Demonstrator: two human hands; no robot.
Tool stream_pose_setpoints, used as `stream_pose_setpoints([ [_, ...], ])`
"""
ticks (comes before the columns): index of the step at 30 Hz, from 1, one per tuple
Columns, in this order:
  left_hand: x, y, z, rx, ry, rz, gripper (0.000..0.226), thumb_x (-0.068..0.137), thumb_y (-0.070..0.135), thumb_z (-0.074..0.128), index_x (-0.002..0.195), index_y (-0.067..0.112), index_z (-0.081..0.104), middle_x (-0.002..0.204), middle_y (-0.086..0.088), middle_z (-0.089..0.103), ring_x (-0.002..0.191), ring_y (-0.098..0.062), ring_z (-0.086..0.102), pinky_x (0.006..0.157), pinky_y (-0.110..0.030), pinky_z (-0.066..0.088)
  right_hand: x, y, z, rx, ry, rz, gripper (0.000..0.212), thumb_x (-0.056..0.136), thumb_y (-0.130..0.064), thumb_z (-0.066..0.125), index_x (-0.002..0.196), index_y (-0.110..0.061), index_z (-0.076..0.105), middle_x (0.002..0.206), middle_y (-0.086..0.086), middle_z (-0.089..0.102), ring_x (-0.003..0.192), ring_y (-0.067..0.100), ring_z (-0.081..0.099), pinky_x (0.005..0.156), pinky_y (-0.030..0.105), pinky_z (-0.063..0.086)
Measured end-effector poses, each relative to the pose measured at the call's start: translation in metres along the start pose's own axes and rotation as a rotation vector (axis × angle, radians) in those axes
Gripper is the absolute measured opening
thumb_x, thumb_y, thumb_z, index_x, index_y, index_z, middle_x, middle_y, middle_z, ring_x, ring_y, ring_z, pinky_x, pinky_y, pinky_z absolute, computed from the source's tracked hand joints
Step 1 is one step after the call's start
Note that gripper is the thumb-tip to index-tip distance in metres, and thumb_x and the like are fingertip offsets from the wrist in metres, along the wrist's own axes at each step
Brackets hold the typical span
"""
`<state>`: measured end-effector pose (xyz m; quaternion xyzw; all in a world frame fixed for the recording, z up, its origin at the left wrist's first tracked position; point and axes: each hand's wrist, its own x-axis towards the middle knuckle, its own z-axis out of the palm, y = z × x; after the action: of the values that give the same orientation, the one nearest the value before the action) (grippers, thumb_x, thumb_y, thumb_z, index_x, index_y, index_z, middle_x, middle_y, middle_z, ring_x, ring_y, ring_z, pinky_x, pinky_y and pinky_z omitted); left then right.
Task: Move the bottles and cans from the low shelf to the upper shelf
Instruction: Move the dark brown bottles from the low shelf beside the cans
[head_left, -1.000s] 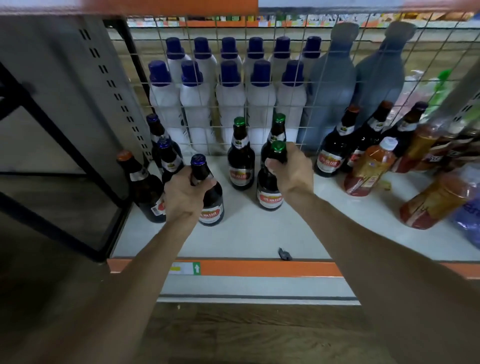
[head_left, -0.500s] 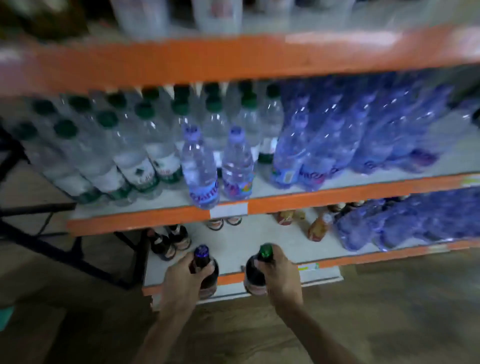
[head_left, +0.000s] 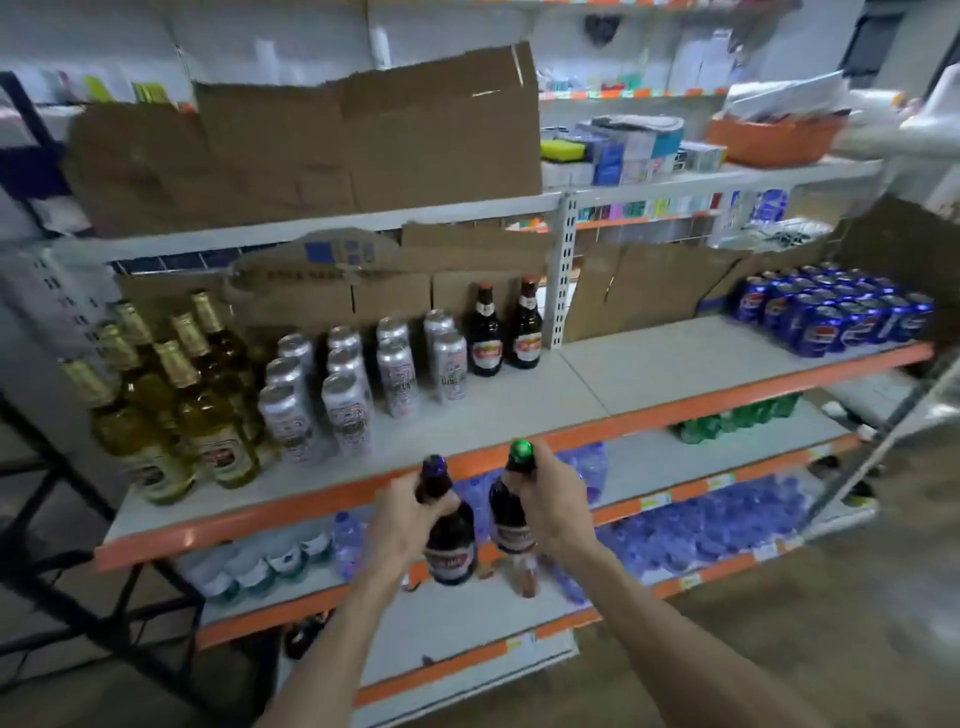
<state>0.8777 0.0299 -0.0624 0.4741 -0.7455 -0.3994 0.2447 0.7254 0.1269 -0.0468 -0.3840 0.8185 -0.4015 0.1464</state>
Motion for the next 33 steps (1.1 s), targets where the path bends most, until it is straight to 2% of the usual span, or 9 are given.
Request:
stream_pose_setpoints([
  [2, 0.003, 0.042, -0.009, 0.005, 0.049, 0.043, 0.017, 0.077, 0.028, 0.079, 0.075, 0.02, 0.064, 0.066, 0.003, 0.064, 0.066, -0.013, 0.06, 0.054, -0.024, 0.038, 0.01, -0.017, -0.042, -0.016, 0.043, -0.077, 0.019, 0.086, -0.021, 0.064, 0.101, -0.012, 0.056, 0.09, 0.012, 0.067, 0.086, 0.032, 0.06, 0.065, 0.037, 0.04],
  [4, 0.01, 0.077, -0.015, 0.002, 0.092, 0.073, 0.016, 0.076, 0.03, 0.081, 0.08, 0.02, 0.07, 0.079, -0.003, 0.072, 0.079, -0.019, 0.067, 0.063, -0.03, 0.047, 0.023, -0.028, -0.083, -0.018, 0.06, -0.117, 0.016, 0.087, -0.02, 0.063, 0.098, -0.012, 0.056, 0.084, 0.008, 0.062, 0.085, 0.031, 0.059, 0.063, 0.034, 0.034],
  [7, 0.018, 0.114, -0.018, 0.007, 0.151, 0.113, 0.017, 0.071, 0.038, 0.081, 0.073, 0.026, 0.069, 0.083, 0.0, 0.075, 0.084, -0.019, 0.07, 0.074, -0.037, 0.056, 0.046, -0.039, -0.134, 0.001, 0.117, -0.166, 0.016, 0.085, -0.022, 0.065, 0.096, -0.013, 0.058, 0.089, 0.01, 0.067, 0.087, 0.031, 0.061, 0.065, 0.032, 0.037],
  [12, 0.042, 0.158, -0.011, 0.038, 0.186, 0.124, 0.013, 0.078, 0.032, 0.079, 0.075, 0.024, 0.068, 0.08, 0.002, 0.071, 0.08, -0.017, 0.066, 0.059, -0.028, 0.041, 0.093, -0.037, -0.174, -0.013, 0.181, -0.211, 0.019, 0.08, -0.022, 0.071, 0.093, -0.011, 0.065, 0.093, 0.013, 0.071, 0.088, 0.034, 0.062, 0.065, 0.032, 0.039],
  [14, 0.062, 0.167, -0.003, 0.062, 0.195, 0.137, 0.013, 0.078, 0.032, 0.079, 0.077, 0.025, 0.068, 0.083, 0.003, 0.071, 0.082, -0.016, 0.066, 0.06, -0.027, 0.042, 0.119, -0.028, -0.177, -0.003, 0.183, -0.207, 0.016, 0.08, -0.022, 0.071, 0.09, -0.012, 0.064, 0.088, 0.01, 0.07, 0.085, 0.033, 0.062, 0.067, 0.034, 0.045],
  [19, 0.139, 0.164, 0.031, 0.065, 0.171, 0.116, 0.023, 0.074, 0.033, 0.082, 0.089, 0.018, 0.075, 0.091, 0.001, 0.075, 0.087, -0.016, 0.069, 0.083, -0.04, 0.056, 0.195, -0.002, -0.164, -0.004, 0.135, -0.185, 0.015, 0.084, -0.018, 0.068, 0.094, -0.009, 0.062, 0.092, 0.011, 0.069, 0.087, 0.033, 0.061, 0.073, 0.038, 0.049],
  [24, 0.213, 0.171, 0.067, 0.039, 0.121, 0.088, 0.013, 0.075, 0.028, 0.083, 0.076, 0.026, 0.07, 0.08, 0.007, 0.071, 0.077, -0.007, 0.064, 0.069, -0.029, 0.049, 0.269, 0.019, -0.145, -0.028, 0.06, -0.17, 0.017, 0.085, -0.013, 0.068, 0.1, -0.007, 0.062, 0.098, 0.014, 0.069, 0.091, 0.034, 0.061, 0.078, 0.04, 0.051],
  [30, 0.272, 0.167, 0.099, 0.037, 0.125, -0.002, 0.016, 0.073, 0.029, 0.083, 0.082, 0.019, 0.073, 0.081, 0.005, 0.074, 0.08, -0.01, 0.068, 0.068, -0.029, 0.05, 0.335, 0.037, -0.128, -0.004, -0.019, -0.147, 0.011, 0.078, -0.015, 0.066, 0.087, -0.016, 0.06, 0.085, 0.007, 0.068, 0.081, 0.032, 0.061, 0.064, 0.03, 0.042],
  [33, 0.286, 0.159, 0.112, 0.045, 0.151, -0.047, 0.021, 0.073, 0.031, 0.083, 0.087, 0.019, 0.073, 0.085, 0.005, 0.074, 0.083, -0.013, 0.069, 0.076, -0.037, 0.055, 0.36, 0.043, -0.115, -0.006, -0.065, -0.159, 0.009, 0.077, -0.016, 0.064, 0.084, -0.018, 0.058, 0.084, 0.006, 0.067, 0.079, 0.031, 0.058, 0.063, 0.03, 0.04],
])
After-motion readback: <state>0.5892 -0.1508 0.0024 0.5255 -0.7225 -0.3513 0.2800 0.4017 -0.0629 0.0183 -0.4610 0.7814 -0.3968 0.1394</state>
